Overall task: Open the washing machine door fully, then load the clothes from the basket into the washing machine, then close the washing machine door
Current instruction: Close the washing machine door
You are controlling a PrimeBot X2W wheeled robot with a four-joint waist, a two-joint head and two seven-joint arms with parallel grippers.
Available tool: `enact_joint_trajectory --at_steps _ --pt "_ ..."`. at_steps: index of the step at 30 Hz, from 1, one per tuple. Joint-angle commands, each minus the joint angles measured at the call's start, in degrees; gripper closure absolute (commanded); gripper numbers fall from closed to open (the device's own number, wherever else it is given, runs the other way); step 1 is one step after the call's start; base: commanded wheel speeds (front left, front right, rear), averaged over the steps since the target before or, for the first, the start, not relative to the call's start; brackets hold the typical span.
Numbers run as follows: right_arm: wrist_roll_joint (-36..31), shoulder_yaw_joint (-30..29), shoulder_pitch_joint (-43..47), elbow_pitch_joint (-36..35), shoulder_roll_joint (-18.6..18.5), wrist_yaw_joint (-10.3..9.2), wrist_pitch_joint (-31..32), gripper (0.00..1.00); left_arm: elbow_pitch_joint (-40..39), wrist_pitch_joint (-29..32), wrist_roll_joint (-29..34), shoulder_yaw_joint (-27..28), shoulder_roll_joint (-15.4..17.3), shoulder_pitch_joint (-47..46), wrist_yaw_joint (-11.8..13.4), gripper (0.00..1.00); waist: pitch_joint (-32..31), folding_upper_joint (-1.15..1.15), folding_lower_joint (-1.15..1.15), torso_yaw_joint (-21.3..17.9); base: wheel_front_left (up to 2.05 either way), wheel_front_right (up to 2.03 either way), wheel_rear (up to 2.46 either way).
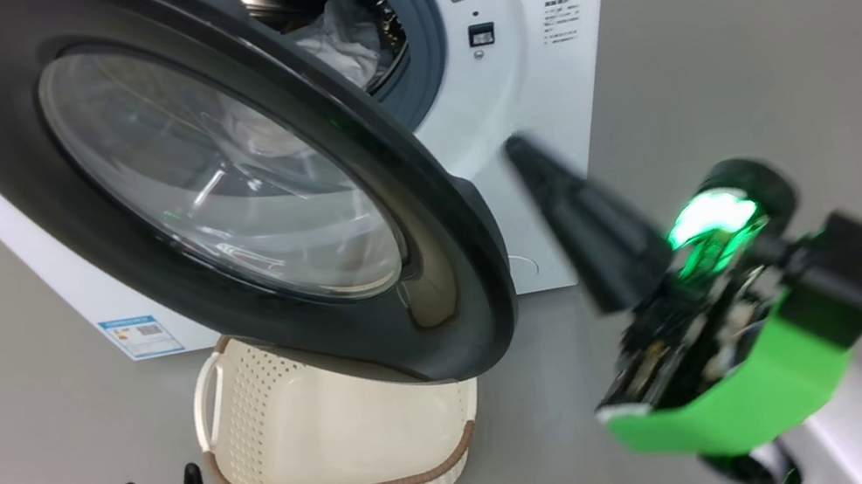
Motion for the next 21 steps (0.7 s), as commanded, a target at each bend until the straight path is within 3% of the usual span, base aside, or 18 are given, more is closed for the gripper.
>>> enact_joint_trajectory --at_steps 1,11,21 --pt "0.46 3.23 -1.12 -0.78 0.81 0.09 -0.26 1.00 -1.72 -0.37 0.37 1.99 0.36 -0.96 -0.09 0.00 0.12 0.00 0.00 0.47 0.00 0.00 0.00" --pt "1.81 13.05 -0.23 8.88 -0.17 0.09 -0.26 1.00 -1.74 -0.37 0.20 2.43 -0.11 -2.32 -0.09 0.00 2.09 0.00 0.00 1.69 0.00 0.00 0.00" --pt "2.49 17.51 -0.66 20.10 -1.02 0.09 -0.26 1.00 -1.59 -0.37 0.00 2.53 -0.46 -3.30 -0.09 0.00 3.68 0.00 0.00 2.10 0.00 0.00 0.00"
